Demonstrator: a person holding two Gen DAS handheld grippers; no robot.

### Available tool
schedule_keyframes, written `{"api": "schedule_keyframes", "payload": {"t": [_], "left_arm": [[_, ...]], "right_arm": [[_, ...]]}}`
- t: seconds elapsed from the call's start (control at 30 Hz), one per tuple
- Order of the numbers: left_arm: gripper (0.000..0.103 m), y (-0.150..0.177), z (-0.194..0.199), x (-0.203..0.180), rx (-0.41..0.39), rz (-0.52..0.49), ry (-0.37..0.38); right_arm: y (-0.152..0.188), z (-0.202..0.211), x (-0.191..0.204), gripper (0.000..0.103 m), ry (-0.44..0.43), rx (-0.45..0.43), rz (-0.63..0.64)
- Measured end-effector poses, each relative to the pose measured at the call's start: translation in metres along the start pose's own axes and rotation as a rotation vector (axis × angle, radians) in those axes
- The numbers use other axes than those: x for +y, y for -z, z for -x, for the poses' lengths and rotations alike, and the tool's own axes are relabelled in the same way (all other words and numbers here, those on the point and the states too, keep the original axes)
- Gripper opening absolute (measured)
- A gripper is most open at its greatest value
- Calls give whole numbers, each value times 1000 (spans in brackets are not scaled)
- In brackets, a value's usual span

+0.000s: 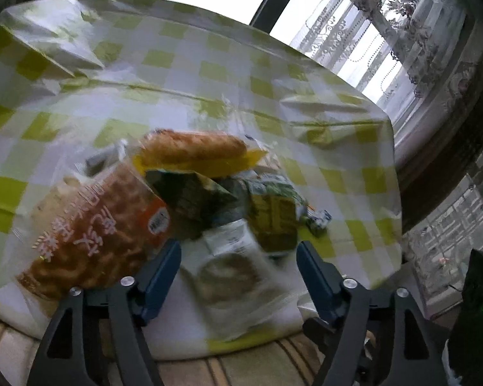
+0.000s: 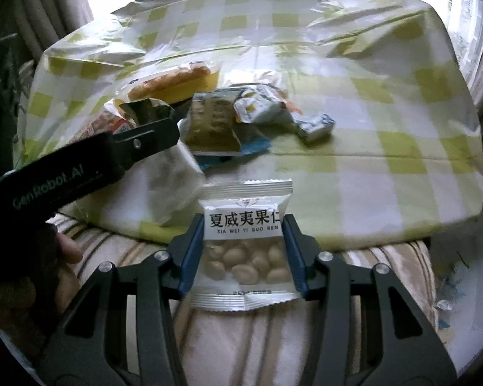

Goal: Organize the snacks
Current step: 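Carry the white nut packet into the white box and open the right tool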

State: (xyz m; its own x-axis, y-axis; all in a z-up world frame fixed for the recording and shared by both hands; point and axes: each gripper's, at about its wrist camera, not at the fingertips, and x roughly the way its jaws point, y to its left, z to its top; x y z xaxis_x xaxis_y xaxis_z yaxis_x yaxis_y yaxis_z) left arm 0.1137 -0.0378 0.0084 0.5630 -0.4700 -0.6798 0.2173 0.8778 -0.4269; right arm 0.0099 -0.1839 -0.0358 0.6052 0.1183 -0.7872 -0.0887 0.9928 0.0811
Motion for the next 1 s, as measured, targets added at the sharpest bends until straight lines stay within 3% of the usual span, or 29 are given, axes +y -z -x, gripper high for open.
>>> {"api": "schedule_keyframes", "payload": {"t": [0.17,0.23,0.53,0.77,0.83,0.9,1.0], "left_arm": [[77,9,-6,-8,41,23,-49],[77,10,-5,-8,41,43,-104],[77,27,2,-10,63,124,-182],[76,24,-16,-24,116,30,-279],[66,24,-19,-29,115,-9,-308],[43,23,-17,-30,106,-14,-289],[36,24,-16,-31,108,-25,-257]], "right_arm": [[11,14,-13,51,-3,-14,-28],[13,19,-18,52,-1,-22,-36],[31,45,-46,52,-8,-53,-92],[42,64,-69,52,-5,-72,-120],[46,69,-77,52,1,-77,-134],[50,73,-87,52,9,-79,-148],[55,77,-100,52,18,-79,-173]]}}
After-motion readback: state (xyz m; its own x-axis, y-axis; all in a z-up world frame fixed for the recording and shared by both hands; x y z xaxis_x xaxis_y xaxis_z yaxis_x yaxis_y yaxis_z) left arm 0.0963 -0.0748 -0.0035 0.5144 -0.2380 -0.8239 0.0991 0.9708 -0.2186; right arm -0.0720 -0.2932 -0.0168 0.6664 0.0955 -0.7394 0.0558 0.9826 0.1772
